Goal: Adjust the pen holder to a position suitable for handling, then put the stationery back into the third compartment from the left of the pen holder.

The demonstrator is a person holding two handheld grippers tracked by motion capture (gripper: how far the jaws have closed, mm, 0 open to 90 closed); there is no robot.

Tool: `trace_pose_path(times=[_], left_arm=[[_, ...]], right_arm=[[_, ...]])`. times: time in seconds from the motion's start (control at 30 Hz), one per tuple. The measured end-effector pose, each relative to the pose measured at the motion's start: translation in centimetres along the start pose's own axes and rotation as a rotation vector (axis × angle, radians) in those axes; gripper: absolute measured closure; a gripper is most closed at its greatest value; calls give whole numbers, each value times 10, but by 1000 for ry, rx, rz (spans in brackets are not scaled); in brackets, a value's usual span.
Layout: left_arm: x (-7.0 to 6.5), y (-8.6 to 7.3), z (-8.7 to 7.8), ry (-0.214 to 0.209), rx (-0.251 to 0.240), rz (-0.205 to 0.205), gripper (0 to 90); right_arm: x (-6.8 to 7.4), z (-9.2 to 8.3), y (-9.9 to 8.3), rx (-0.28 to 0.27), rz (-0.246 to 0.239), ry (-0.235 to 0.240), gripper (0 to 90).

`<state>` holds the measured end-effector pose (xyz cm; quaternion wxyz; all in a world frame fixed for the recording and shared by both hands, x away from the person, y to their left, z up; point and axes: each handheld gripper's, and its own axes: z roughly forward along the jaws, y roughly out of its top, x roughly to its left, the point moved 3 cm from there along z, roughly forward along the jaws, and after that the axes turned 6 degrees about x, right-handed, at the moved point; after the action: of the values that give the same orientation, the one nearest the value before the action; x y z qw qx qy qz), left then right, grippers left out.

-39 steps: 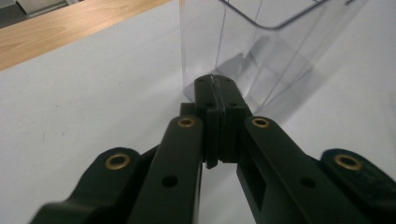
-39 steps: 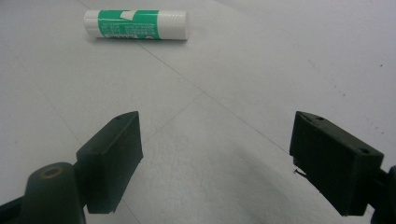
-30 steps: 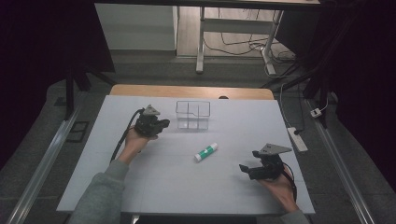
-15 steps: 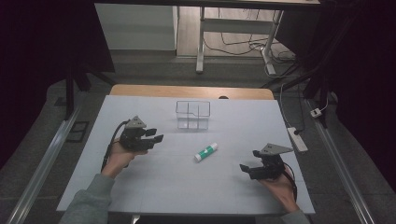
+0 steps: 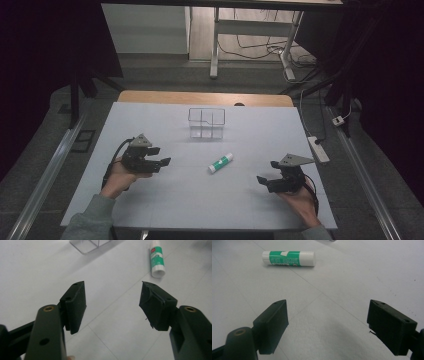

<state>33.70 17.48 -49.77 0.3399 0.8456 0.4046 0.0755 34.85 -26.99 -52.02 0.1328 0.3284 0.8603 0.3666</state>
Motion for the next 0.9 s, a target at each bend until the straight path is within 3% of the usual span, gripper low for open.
trace_pose_path(times=[0.37, 0.73, 0.9], left_arm=[[-7, 13, -2, -46, -2, 3, 319], [-16, 23, 9, -12, 42, 20, 320], [-22, 31, 18, -26, 61, 40, 320]], right_arm=[[1, 1, 0, 10, -10, -1, 165], [1, 1, -1, 14, -11, -3, 165], [1, 1, -1, 14, -6, -9, 165]])
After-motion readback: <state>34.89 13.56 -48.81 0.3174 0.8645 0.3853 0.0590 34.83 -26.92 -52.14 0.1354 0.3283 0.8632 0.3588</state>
